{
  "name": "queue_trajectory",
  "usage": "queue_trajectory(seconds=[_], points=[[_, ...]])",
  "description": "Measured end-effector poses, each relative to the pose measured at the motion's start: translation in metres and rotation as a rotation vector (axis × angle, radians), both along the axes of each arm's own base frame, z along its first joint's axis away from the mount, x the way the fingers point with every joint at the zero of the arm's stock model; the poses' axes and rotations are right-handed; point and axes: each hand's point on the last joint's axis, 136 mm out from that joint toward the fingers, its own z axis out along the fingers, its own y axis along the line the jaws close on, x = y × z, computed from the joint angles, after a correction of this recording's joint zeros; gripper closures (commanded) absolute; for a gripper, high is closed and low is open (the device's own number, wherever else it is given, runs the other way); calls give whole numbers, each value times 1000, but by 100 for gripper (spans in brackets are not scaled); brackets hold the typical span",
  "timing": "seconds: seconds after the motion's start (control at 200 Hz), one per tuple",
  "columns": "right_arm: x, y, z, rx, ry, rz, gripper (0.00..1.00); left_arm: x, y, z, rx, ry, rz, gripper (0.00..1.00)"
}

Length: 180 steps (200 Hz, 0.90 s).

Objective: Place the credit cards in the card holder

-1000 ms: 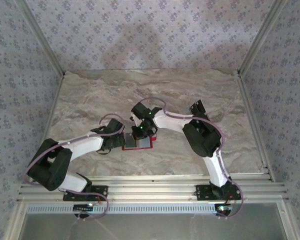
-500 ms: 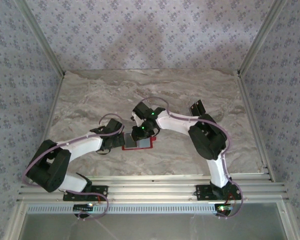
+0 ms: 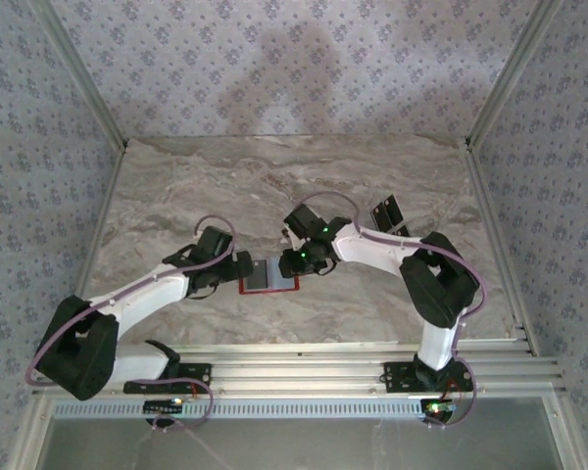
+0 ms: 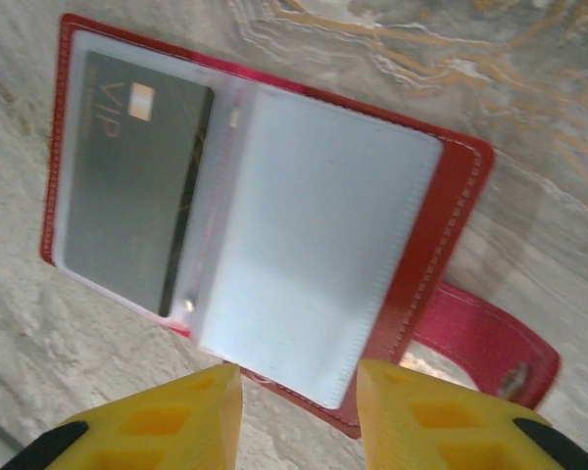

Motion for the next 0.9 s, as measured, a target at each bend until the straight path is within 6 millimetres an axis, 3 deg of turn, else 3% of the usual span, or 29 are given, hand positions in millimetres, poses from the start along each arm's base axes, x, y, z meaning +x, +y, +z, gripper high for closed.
queue_trajectory(seconds=[0.315, 0.49, 0.58, 0.655, 0.715, 0.899], points=[[6, -32, 20, -21, -94, -70, 51, 1, -37, -9, -181, -11, -107, 0], [13, -38, 15, -40, -98, -95, 52, 4, -48, -11, -223, -16, -134, 0], [15, -39, 0, -66, -75, -94, 59, 5, -51, -12, -237, -16, -143, 0], [14, -41, -15, -91, -48, -98, 80, 7, -54, -12, -244, -19, -148, 0], [15, -42, -24, -106, -34, -99, 89, 7, -54, -14, -243, -17, -148, 0], [19, -41, -31, -98, -26, -108, 94, 8, -54, -15, -242, -17, -148, 1]])
